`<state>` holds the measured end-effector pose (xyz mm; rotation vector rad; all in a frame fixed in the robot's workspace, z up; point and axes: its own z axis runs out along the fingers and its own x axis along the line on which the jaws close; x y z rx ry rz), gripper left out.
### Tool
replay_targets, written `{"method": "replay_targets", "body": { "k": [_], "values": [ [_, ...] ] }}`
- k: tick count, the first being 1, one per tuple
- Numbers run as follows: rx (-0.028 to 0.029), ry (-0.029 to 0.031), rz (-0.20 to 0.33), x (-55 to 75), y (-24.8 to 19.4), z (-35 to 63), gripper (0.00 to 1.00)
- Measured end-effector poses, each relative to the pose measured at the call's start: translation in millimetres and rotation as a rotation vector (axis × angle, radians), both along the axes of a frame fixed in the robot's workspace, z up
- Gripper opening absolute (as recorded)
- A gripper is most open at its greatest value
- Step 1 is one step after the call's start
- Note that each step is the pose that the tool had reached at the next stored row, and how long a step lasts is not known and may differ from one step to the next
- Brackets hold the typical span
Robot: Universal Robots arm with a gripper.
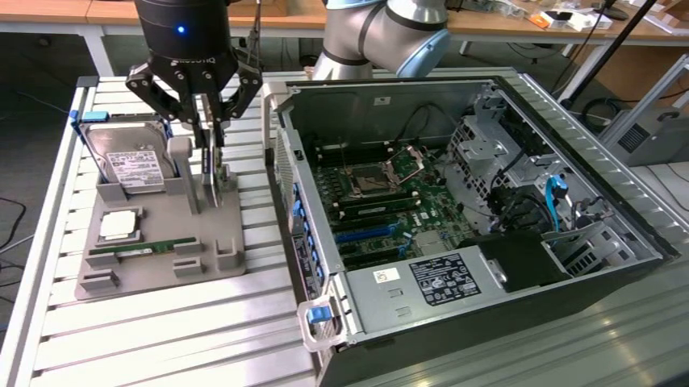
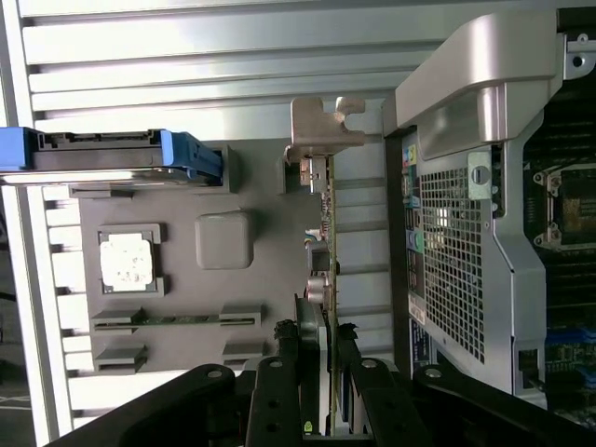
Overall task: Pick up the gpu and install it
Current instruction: 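Pick up the gpu and move the gpu toward the slot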
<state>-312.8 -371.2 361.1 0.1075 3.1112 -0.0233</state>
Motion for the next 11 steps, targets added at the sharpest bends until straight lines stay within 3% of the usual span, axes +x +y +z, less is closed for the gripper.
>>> {"method": "replay_targets", "body": {
  "k": [11],
  "values": [
    [0.0, 0.0, 0.0, 0.0, 0.0, 3.5, 0.27]
  ]
}}
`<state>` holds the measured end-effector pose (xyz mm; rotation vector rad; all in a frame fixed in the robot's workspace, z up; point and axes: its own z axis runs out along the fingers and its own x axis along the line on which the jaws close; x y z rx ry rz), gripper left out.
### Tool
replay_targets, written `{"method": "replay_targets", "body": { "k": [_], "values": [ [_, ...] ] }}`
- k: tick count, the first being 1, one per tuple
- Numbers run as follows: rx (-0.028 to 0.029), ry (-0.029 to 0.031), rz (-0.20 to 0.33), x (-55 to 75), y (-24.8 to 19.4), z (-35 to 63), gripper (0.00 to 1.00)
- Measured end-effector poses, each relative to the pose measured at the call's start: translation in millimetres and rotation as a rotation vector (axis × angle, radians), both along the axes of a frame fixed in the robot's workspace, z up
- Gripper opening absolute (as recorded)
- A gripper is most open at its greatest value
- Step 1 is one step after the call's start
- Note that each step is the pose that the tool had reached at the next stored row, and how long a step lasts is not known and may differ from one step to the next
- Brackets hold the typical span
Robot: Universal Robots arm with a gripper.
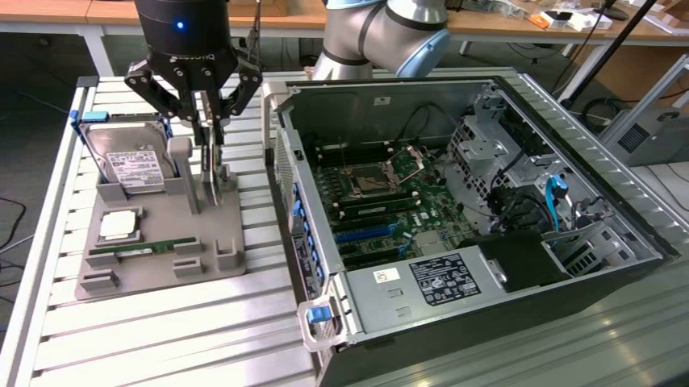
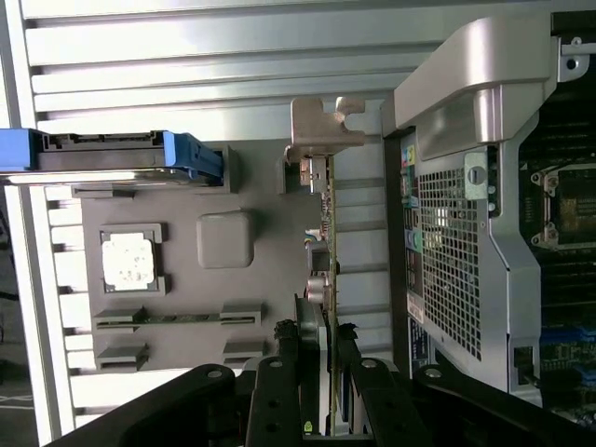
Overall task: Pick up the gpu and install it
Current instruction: 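Pick up the gpu and move the gpu toward the slot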
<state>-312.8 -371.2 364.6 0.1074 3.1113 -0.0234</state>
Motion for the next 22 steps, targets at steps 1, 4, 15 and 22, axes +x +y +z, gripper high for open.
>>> {"method": "replay_targets", "body": {
  "k": [1, 4, 15, 22],
  "values": [
    [0.0, 0.0, 0.0, 0.0, 0.0, 0.2, 0.27],
    [0.0, -0.0001, 0.0, 0.0, 0.0, 0.9, 0.27],
    [0.0, 0.0, 0.0, 0.0, 0.0, 4.1, 0.27],
    [0.0, 0.0, 0.0, 0.0, 0.0, 6.8, 0.27]
  ]
}}
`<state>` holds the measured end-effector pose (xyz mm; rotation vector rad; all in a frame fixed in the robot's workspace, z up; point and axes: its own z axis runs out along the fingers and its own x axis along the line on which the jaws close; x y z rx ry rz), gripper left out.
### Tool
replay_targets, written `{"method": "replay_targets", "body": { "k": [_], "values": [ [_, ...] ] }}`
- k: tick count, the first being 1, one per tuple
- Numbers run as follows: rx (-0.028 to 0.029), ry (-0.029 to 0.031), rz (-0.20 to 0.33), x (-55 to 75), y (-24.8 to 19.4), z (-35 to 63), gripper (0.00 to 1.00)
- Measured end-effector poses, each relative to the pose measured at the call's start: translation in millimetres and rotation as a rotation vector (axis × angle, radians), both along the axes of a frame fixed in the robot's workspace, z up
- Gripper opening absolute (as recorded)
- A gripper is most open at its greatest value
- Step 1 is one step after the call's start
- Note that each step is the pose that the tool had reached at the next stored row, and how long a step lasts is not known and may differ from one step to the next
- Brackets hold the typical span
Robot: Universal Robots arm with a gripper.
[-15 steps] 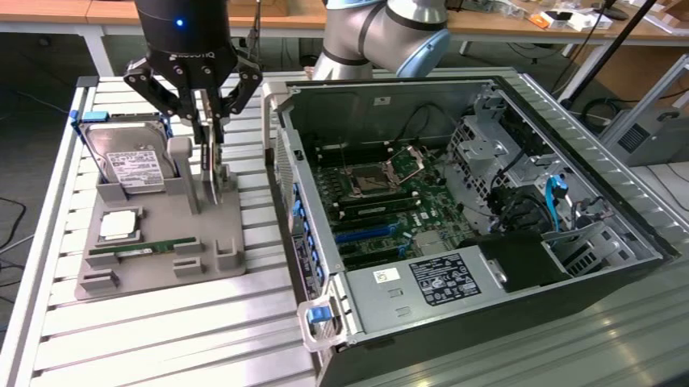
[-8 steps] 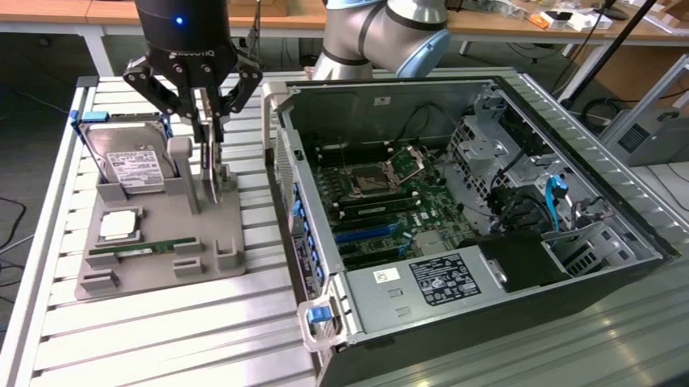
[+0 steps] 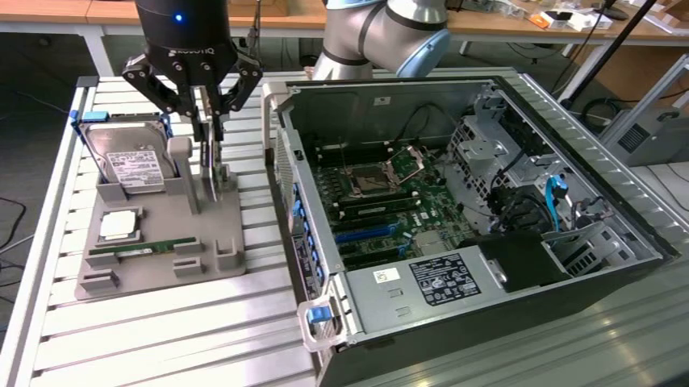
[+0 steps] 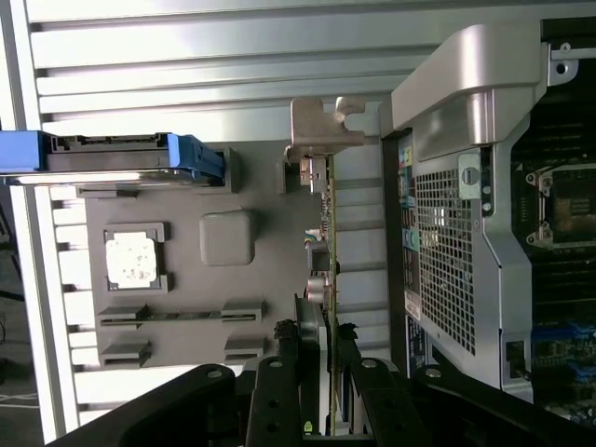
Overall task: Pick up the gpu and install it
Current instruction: 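Pick up the gpu and move the gpu toward the slot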
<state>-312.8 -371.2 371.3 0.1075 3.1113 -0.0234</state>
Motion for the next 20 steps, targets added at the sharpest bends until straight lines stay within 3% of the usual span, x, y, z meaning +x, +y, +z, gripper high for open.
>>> {"method": "replay_targets", "body": {
  "k": [20],
  "values": [
    [0.0, 0.0, 0.0, 0.0, 0.0, 4.9, 0.27]
  ]
}}
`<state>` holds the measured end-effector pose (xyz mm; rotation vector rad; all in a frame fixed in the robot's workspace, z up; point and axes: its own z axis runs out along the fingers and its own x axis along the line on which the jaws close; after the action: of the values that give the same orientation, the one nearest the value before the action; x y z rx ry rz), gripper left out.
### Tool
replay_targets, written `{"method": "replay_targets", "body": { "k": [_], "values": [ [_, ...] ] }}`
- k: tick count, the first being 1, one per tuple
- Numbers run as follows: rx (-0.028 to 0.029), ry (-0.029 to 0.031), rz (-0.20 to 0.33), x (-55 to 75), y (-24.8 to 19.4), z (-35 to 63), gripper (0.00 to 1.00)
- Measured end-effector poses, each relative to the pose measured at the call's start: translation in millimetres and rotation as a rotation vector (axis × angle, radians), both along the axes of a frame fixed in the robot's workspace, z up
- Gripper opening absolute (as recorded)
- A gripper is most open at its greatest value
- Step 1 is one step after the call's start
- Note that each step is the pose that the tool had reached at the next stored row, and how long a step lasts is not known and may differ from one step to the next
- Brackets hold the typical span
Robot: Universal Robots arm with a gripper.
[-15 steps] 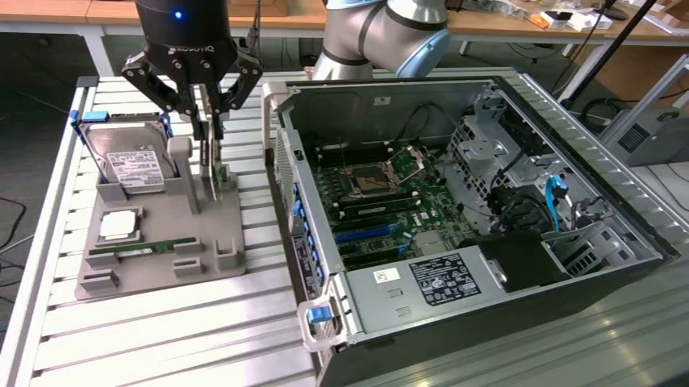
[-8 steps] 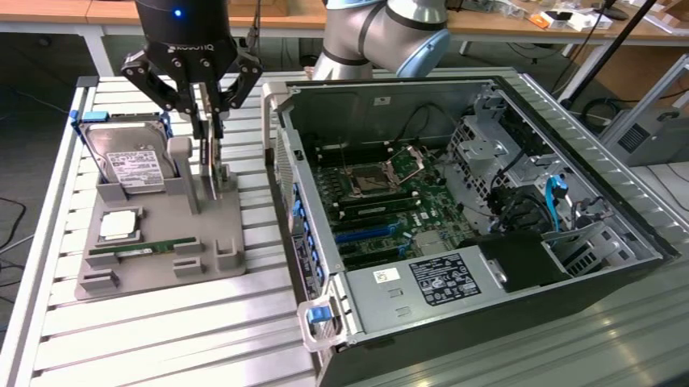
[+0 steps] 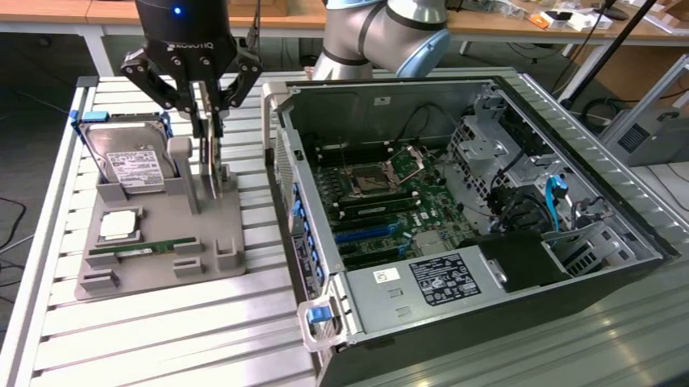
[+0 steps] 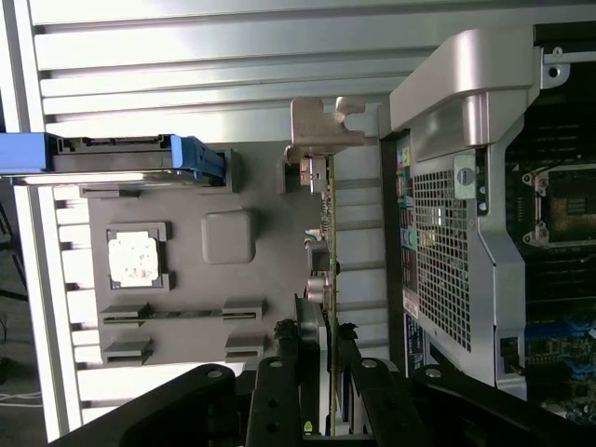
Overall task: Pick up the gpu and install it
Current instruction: 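Pick up the gpu and move the gpu toward the slot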
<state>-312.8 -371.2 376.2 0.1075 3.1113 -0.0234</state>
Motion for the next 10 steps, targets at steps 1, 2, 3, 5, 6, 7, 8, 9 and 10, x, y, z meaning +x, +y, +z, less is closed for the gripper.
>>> {"method": "replay_targets", "body": {
  "k": [1, 2, 3, 5, 6, 7, 8, 9, 10],
  "values": [
    [0.0, 0.0, 0.0, 0.0, 0.0, 0.2, 0.27],
    [0.0, -0.0001, 0.0, 0.0, 0.0, 0.6, 0.27],
    [0.0, 0.0, 0.0, 0.0, 0.0, 0.8, 0.27],
    [0.0, -0.0001, 0.0, 0.0, 0.0, 1.4, 0.27],
    [0.0, 0.0, 0.0, 0.0, 0.0, 1.7, 0.27],
    [0.0001, -0.0001, 0.0, 0.0, 0.0, 1.9, 0.27],
    [0.0, 0.0, 0.0, 0.0, 0.0, 2.4, 0.27],
    [0.0, 0.0, 0.0, 0.0, 0.0, 2.6, 0.27],
    [0.0001, -0.0001, 0.0, 0.0, 0.0, 2.9, 0.27]
  ]
}}
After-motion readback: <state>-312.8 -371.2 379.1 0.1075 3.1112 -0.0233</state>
